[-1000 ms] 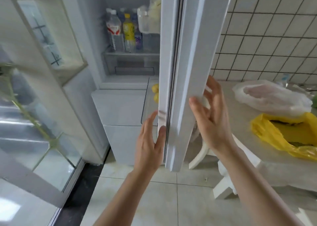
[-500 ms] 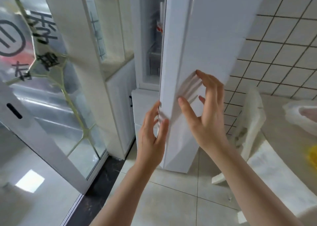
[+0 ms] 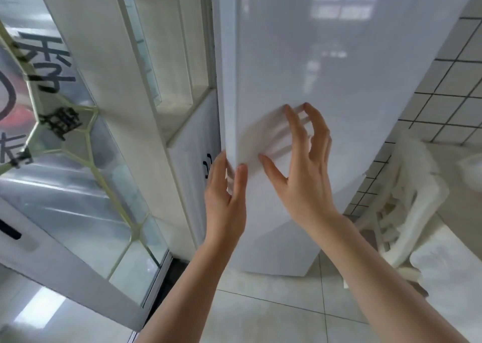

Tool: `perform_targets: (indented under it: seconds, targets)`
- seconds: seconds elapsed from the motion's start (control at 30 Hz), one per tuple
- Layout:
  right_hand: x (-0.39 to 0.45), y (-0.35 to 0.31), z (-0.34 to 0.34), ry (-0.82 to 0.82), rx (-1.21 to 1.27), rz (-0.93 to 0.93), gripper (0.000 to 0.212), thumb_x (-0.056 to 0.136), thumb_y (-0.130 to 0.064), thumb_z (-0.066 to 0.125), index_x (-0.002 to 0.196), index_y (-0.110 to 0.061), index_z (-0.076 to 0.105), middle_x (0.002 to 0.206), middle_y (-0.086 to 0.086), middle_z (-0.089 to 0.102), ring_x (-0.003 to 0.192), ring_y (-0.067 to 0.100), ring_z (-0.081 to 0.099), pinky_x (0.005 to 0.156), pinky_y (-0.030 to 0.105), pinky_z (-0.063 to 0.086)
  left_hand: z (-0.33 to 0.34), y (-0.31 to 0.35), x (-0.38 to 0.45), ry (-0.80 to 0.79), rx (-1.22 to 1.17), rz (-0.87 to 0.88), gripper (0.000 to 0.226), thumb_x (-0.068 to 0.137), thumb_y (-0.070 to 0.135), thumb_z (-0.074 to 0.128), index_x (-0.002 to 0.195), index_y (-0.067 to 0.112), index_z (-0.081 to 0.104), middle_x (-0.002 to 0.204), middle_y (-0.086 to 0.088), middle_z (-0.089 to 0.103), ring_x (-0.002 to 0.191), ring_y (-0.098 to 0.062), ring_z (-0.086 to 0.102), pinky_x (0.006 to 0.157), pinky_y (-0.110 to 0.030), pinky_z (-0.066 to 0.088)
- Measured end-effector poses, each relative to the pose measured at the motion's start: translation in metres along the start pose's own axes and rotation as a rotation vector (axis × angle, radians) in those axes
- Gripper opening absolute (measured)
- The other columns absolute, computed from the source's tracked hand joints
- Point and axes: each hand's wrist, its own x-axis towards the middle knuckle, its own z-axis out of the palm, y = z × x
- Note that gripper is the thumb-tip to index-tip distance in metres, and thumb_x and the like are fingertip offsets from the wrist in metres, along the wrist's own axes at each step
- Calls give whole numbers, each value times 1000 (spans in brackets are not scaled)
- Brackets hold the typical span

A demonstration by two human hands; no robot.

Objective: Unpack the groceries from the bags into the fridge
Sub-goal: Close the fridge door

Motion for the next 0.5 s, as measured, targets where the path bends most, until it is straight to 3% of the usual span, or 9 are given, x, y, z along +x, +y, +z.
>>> perform_targets:
  seconds: [0.07, 0.13, 0.23, 0.3, 0.37, 0.5]
  targets:
    - [11, 4, 13, -22, -76, -36, 74, 88, -30, 65, 149, -22, 24, 154, 12, 15, 138, 29, 24, 99, 18, 34, 0, -10, 19, 35, 19, -12, 24, 95, 41, 45, 116, 36, 56, 104, 15, 51, 93, -2, 54, 82, -21, 47]
    - [22, 9, 23, -45, -125, -64, 74, 88, -27, 67, 148, -23, 24, 154, 12, 15, 140, 30, 19, 96, 29, 43, -1, -19, 37, 58, 55, -14, 33, 95, 40, 41, 120, 24, 57, 103, 9, 50, 90, 5, 50, 79, -10, 41]
    - [40, 22, 38, -58, -177, -114, 71, 88, -22, 67, 147, -22, 30, 154, 12, 14, 144, 31, 12, 98, 41, 49, -1, -32, 64, 81, 87, 2, 44, 98, 40, 38, 131, 16, 54, 108, 2, 55, 97, 3, 52, 82, -9, 40]
    - [52, 33, 48, -56, -204, -159, 67, 89, -21, 67, 147, -22, 33, 154, 11, 13, 145, 31, 10, 100, 49, 46, 0, -41, 82, 95, 57, 1, 41, 100, 39, 37, 132, 18, 53, 112, -1, 59, 105, -8, 56, 89, -21, 45]
    - [64, 45, 60, -64, -239, -199, 66, 89, -21, 65, 147, -22, 34, 155, 11, 14, 146, 31, 9, 106, 53, 38, 3, -48, 98, 123, 21, -16, 37, 102, 37, 37, 128, 16, 54, 108, 1, 62, 101, -12, 60, 84, -27, 48]
    - [85, 65, 79, -65, -349, -247, 71, 86, -23, 67, 148, -24, 33, 157, 11, 18, 146, 32, 12, 114, 58, 19, 15, -57, 129, 218, 15, -58, 31, 105, 24, 36, 118, 1, 53, 89, 11, 58, 75, 10, 55, 67, -7, 41]
